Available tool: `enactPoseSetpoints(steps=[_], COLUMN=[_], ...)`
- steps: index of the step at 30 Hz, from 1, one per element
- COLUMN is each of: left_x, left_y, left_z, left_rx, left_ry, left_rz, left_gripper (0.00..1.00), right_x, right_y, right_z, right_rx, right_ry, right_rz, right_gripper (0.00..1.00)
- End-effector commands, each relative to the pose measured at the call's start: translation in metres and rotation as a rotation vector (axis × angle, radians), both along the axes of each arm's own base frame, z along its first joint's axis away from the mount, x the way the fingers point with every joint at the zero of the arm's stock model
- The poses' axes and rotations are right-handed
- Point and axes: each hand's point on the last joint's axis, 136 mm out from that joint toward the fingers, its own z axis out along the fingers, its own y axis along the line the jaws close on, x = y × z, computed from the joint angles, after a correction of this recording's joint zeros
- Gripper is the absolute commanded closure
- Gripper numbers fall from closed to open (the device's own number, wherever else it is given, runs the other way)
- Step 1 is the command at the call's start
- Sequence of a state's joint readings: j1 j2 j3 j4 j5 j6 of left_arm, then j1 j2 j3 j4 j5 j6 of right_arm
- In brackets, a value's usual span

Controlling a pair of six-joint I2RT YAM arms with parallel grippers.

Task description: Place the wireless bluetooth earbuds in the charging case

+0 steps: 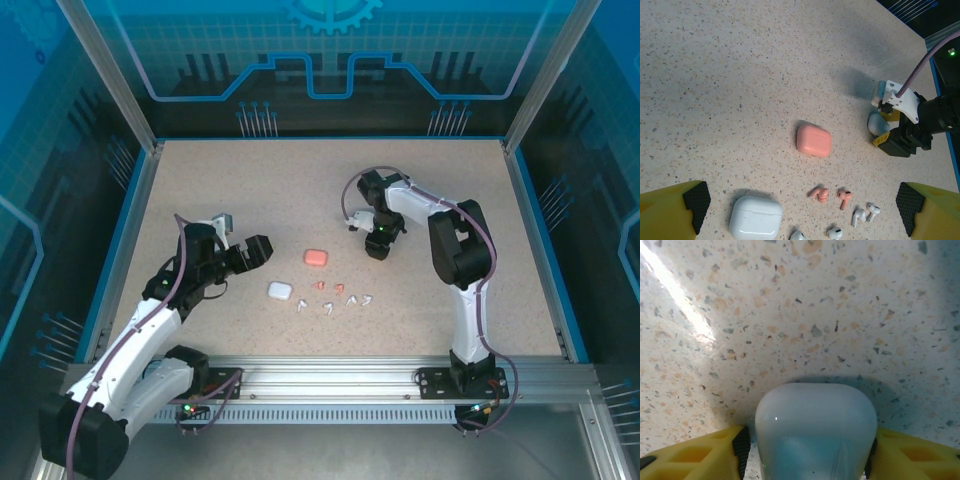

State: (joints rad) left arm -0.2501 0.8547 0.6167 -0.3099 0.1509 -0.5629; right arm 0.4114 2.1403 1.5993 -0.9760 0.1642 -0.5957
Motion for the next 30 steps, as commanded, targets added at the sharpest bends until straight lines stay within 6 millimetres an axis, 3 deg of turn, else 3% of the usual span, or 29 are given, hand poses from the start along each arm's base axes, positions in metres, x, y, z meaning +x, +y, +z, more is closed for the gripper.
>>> enactPoseSetpoints(steps=[1, 7, 15, 23, 30], left_x=[0.003, 0.003, 0.003, -0.004, -0.011], left_y=[-0.001, -0.004, -0.027, -0.064, -0.102], left_z=[0.011, 0.013, 0.029, 0.05, 0.063], left_rx=[0.004, -0.006, -0.105, -0.26, -0.329], left_ry=[-0.017, -0.013, -0.046, -0.087, -0.092], left_rz=[0.0, -0.014, -0.112, -0.284, -0.43], left_gripper=[0.01, 0.01, 0.02, 0.07, 0.1], right_x=[-0.003, 0.001, 0.0, -0.037, -0.074], right_y=[-0.003, 0.0, 0.015, 0.044, 0.069], right_z=[-0.009, -0.002, 0.048, 0.128, 0.177], right_rx=[-0.005, 0.028, 0.187, 0.506, 0.726], right_ry=[0.038, -0.018, -0.173, -0.366, -0.503], right_rz=[-0.004, -0.005, -0.014, 0.032, 0.14], right_gripper=[0.42, 0.53, 0.59, 0.6, 0.6])
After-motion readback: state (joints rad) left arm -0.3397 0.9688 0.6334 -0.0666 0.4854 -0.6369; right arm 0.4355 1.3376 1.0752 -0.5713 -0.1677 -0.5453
